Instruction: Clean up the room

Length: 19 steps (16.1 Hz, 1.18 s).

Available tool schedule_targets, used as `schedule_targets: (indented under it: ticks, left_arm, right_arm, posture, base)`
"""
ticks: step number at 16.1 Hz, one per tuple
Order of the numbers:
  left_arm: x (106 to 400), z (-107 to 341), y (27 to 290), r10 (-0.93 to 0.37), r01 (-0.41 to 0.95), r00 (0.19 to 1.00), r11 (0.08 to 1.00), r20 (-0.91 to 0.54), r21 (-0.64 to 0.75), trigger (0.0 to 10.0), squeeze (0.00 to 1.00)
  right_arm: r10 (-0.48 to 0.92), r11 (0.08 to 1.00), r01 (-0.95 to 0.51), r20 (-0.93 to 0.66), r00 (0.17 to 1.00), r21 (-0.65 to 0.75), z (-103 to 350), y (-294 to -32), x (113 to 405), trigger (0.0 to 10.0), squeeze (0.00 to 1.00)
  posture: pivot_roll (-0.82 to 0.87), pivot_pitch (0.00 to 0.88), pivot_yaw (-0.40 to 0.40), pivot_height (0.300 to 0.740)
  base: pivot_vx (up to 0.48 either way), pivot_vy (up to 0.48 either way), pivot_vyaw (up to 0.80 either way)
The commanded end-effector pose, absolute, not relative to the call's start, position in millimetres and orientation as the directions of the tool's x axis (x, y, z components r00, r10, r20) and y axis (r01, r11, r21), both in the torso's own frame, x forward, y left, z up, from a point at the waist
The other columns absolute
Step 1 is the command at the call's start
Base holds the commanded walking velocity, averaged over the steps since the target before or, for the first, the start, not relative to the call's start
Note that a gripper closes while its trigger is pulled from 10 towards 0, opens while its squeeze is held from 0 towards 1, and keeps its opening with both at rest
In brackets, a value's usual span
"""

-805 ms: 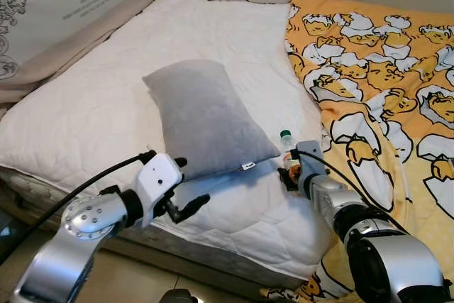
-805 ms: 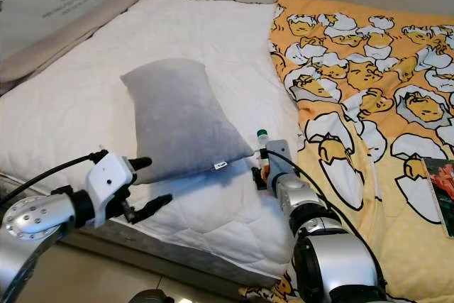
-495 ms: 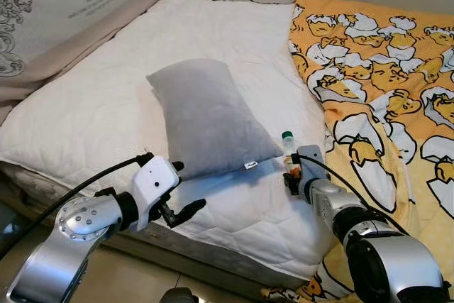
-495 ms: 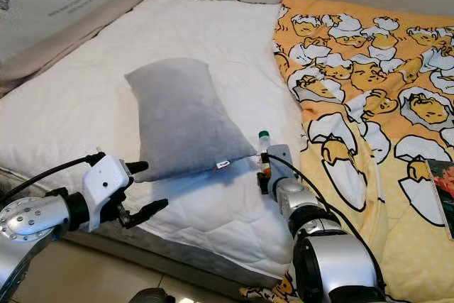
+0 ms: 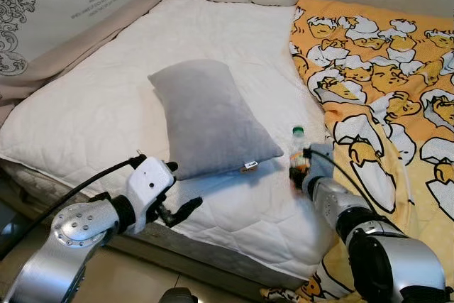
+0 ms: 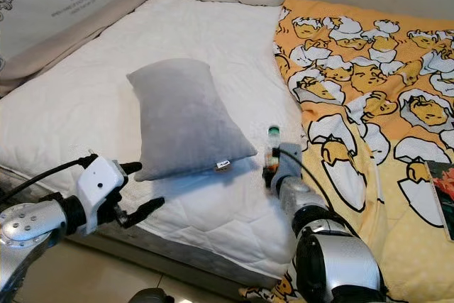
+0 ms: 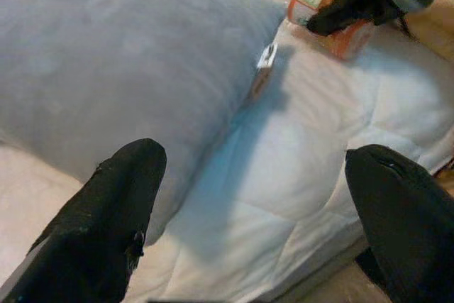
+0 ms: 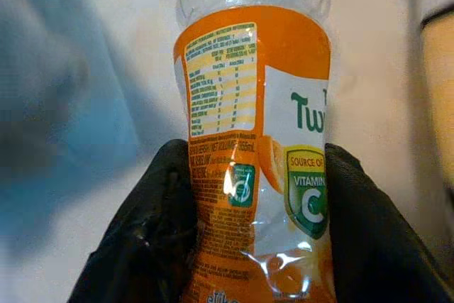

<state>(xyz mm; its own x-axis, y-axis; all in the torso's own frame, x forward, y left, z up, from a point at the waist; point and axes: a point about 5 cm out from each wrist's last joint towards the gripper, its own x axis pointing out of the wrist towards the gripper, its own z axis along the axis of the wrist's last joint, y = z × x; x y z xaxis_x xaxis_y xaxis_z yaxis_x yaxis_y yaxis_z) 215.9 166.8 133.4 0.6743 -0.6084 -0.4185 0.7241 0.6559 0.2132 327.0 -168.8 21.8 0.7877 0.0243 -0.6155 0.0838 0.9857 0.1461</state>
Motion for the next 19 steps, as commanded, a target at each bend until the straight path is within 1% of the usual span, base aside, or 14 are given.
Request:
schedule_targets:
  ticks: [1, 2, 3, 4, 5, 6, 7, 9, 11, 14, 15, 16, 17, 19]
  left_arm:
    - [216, 130, 169, -0.594, 0.703, 0.692, 0.683, -0.411, 0.198, 10.0, 0.00]
    - [216, 128, 168, -0.586, 0.688, 0.705, 0.702, -0.400, 0.185, 10.0, 0.00]
    - [217, 126, 167, -0.573, 0.667, 0.723, 0.723, -0.385, 0.177, 10.0, 0.00]
    - [220, 125, 166, -0.556, 0.644, 0.744, 0.745, -0.370, 0.174, 10.0, 0.00]
    - [224, 125, 166, -0.508, 0.584, 0.792, 0.792, -0.338, 0.178, 10.0, 0.00]
    - [228, 125, 166, -0.472, 0.541, 0.821, 0.823, -0.323, 0.173, 10.0, 0.00]
    - [232, 124, 167, -0.440, 0.509, 0.838, 0.844, -0.322, 0.168, 10.0, 0.00]
    - [249, 124, 170, -0.307, 0.348, 0.920, 0.925, -0.243, 0.150, 10.0, 0.00]
    - [254, 120, 175, -0.239, 0.284, 0.939, 0.944, -0.246, 0.169, 10.0, 0.00]
    - [259, 118, 181, -0.183, 0.229, 0.953, 0.957, -0.241, 0.180, 10.0, 0.00]
    - [261, 117, 183, -0.172, 0.218, 0.958, 0.957, -0.230, 0.190, 10.0, 0.00]
    - [262, 117, 183, -0.170, 0.217, 0.959, 0.956, -0.228, 0.197, 10.0, 0.00]
    - [265, 119, 184, -0.143, 0.188, 0.971, 0.950, -0.190, 0.248, 10.0, 0.00]
    - [267, 123, 183, -0.115, 0.151, 0.982, 0.954, -0.151, 0.259, 10.0, 0.00]
  right_arm:
    - [0.032, 0.977, 0.091, -0.549, 0.835, 0.195, 33, -174, 335, 0.0, 0.00]
    - [0.048, 0.974, 0.070, -0.501, 0.864, 0.214, 40, -175, 338, 0.0, 0.00]
    - [0.067, 0.968, 0.049, -0.441, 0.895, 0.246, 48, -174, 341, 4.7, 0.00]
    - [0.078, 0.961, 0.035, -0.393, 0.916, 0.274, 55, -174, 343, 10.0, 0.00]
    - [0.083, 0.974, -0.011, -0.312, 0.947, 0.225, 69, -172, 342, 10.0, 0.00]
    - [0.053, 0.987, -0.019, -0.215, 0.975, 0.159, 83, -171, 340, 10.0, 0.00]
    - [0.067, 0.989, -0.040, -0.188, 0.980, 0.145, 87, -167, 339, 10.0, 0.00]
    - [0.147, 0.969, -0.138, -0.029, 0.989, 0.203, 117, -137, 322, 10.0, 0.00]
    - [0.135, 0.960, -0.119, -0.047, 0.990, 0.255, 112, -133, 309, 10.0, 0.00]
    - [0.168, 0.957, -0.137, -0.103, 0.980, 0.257, 106, -122, 294, 10.0, 0.00]
    - [0.184, 0.956, -0.140, -0.155, 0.971, 0.258, 99, -117, 289, 10.0, 0.00]
    - [0.185, 0.956, -0.140, -0.160, 0.970, 0.257, 99, -116, 289, 10.0, 0.00]
    - [0.184, 0.954, -0.141, -0.147, 0.972, 0.263, 103, -116, 290, 10.0, 0.00]
    - [0.203, 0.953, -0.161, -0.145, 0.969, 0.257, 106, -115, 290, 10.0, 0.00]
  posture:
    - [0.22, 0.000, -0.012, 0.740]
    - [0.20, 0.000, -0.004, 0.740]
    - [0.18, 0.000, 0.005, 0.740]
    - [0.16, 0.000, 0.009, 0.740]
    - [0.15, 0.000, 0.013, 0.740]
    - [0.15, 0.000, 0.013, 0.740]
    - [0.13, 0.000, 0.022, 0.740]
    - [0.11, 0.000, 0.017, 0.740]
    - [0.10, 0.000, 0.019, 0.740]
    - [0.10, 0.000, 0.027, 0.740]
    - [0.10, 0.000, 0.029, 0.740]
    - [0.10, 0.000, 0.029, 0.740]
    - [0.10, 0.000, 0.032, 0.740]
    - [0.10, 0.000, 0.030, 0.740]
  base:
    - [0.000, 0.000, 0.00]
    - [0.000, 0.000, 0.00]
    - [0.000, 0.000, 0.00]
    - [0.000, 0.000, 0.00]
    - [0.000, 0.000, 0.00]
    - [0.000, 0.000, 0.00]
    - [0.000, 0.000, 0.80]
    - [0.000, 0.000, 0.80]
    - [0.000, 0.000, 0.80]
    - [0.000, 0.000, 0.80]
    - [0.000, 0.000, 0.80]
    - [0.000, 0.000, 0.80]
    - [0.000, 0.000, 0.80]
    - [0.000, 0.000, 0.80]
